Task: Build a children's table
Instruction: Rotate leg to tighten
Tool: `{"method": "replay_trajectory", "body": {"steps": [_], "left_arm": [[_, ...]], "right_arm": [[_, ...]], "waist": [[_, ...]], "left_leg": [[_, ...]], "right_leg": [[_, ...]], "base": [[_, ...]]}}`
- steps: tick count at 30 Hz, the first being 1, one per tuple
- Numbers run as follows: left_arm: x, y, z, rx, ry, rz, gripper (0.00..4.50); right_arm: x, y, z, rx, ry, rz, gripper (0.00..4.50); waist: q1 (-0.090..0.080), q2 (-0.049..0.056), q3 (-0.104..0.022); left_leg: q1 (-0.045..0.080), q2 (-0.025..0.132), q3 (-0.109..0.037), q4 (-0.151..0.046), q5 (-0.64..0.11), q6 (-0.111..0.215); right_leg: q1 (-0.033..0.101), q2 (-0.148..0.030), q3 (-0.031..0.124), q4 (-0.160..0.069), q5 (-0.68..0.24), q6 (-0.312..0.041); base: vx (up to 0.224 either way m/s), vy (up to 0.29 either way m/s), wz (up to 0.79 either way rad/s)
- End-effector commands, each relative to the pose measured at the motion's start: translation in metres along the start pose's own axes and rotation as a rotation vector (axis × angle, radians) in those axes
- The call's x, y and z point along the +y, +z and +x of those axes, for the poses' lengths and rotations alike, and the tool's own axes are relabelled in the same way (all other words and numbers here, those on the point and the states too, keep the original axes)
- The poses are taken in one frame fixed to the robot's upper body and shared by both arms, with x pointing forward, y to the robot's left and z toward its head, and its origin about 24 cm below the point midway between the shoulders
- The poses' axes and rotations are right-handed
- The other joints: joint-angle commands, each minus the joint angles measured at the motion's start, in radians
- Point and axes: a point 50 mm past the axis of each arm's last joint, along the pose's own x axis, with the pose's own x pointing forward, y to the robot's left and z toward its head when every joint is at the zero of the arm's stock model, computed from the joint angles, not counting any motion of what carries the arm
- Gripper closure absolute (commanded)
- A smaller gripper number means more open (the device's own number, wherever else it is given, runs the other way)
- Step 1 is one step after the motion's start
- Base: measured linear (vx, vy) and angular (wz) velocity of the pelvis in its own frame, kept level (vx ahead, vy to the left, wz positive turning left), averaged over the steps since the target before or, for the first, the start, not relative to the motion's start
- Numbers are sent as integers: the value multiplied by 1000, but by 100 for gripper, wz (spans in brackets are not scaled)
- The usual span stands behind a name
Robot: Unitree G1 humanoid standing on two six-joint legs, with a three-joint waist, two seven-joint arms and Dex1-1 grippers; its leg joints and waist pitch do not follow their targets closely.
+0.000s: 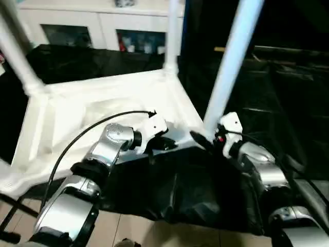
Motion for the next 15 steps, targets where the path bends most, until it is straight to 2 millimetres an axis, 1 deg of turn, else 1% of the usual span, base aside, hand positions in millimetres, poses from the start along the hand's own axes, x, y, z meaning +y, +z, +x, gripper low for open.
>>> {"method": "replay_trajectory", "body": {"steps": [1, 2, 3, 4, 5, 6, 7, 8, 9, 10, 11, 12, 13, 14, 15], "left_arm": [[-6, 1, 3, 5, -64, 26, 450], [-6, 1, 1, 6, -79, 25, 450], [-6, 0, -2, 8, -93, 23, 450], [-6, 0, -4, 12, -106, 24, 450], [-7, -1, -8, 15, -129, 28, 450], [-7, -1, -8, 16, -132, 28, 450], [-7, -3, -11, 26, -140, 29, 450], [-7, -3, -12, 32, -148, 27, 450], [-7, -3, -13, 34, -150, 27, 450], [-7, -4, -16, 38, -160, 23, 450], [-8, -4, -16, 39, -165, 22, 450], [-8, -6, -19, 45, -182, 19, 450], [-8, -6, -19, 45, -182, 19, 450], [-9, -7, -19, 47, -185, 18, 450], [-9, -9, -19, 50, -186, 16, 450]], "right_arm": [[12, 0, 4, 10, 135, -5, 73], [13, 0, 0, 21, 176, -9, 73], [13, -1, -3, 33, 214, -17, 73], [14, -1, -6, 43, 244, -31, 73], [14, -1, -10, 53, 277, -43, 73], [14, -1, -11, 54, 281, -44, 73], [15, -2, -13, 71, 312, -47, 73], [16, -3, -14, 82, 334, -47, 87], [17, -3, -15, 87, 345, -46, 87], [19, -3, -16, 96, 376, -42, 97], [20, -3, -16, 97, 385, -42, 97], [23, -3, -17, 106, 419, -45, 97], [23, -3, -17, 106, 419, -45, 121], [23, -3, -16, 109, 424, -46, 131], [24, -4, -16, 110, 425, -46, 136]], "waist": [[4, -1, -68], [7, -1, -68], [11, -3, -66], [10, -7, -66], [12, -5, -67], [14, -12, -67], [16, -15, -67], [16, -14, -68], [15, -14, -67], [13, -27, -67], [17, -20, -68], [18, -17, -68], [17, -18, -68], [17, -16, -67], [18, -10, -67]], "left_leg": [[18, 66, -22, -61, -149, 123], [20, 68, -23, -62, -153, 118], [20, 67, -24, -65, -170, 104], [20, 68, -24, -66, -174, 100], [21, 67, -25, -65, -173, 95], [20, 68, -24, -64, -165, 94], [18, 67, -25, -63, -150, 97], [20, 69, -24, -64, -146, 99], [19, 68, -24, -63, -135, 102], [18, 67, -22, -63, -130, 107], [17, 67, -24, -62, -118, 112], [19, 67, -24, -61, -117, 112], [19, 67, -23, -62, -122, 110], [19, 67, -23, -62, -132, 106], [20, 67, -25, -63, -142, 97]], "right_leg": [[54, -68, 45, -56, 17, -304], [54, -70, 45, -57, 9, -303], [53, -70, 45, -59, -21, -299], [54, -70, 45, -60, -32, -296], [53, -71, 46, -60, -41, -294], [54, -74, 47, -58, -44, -294], [54, -73, 46, -56, -45, -291], [53, -73, 47, -57, -42, -290], [52, -71, 46, -56, -32, -292], [53, -70, 46, -56, -28, -291], [52, -73, 46, -53, -24, -291], [51, -73, 46, -53, -25, -290], [50, -72, 46, -54, -26, -292], [49, -72, 46, -55, -30, -291], [49, -73, 46, -56, -37, -292]], "base": [[0, 0, 0], [0, 0, 0], [0, 0, 0], [0, 0, 0], [0, 0, 0], [0, 0, 0], [0, 0, 0], [0, 0, 0], [0, 0, 0], [0, 0, 0], [0, 0, 0], [0, 0, 0], [0, 0, 0], [0, 0, 0], [0, 0, 0]]}}
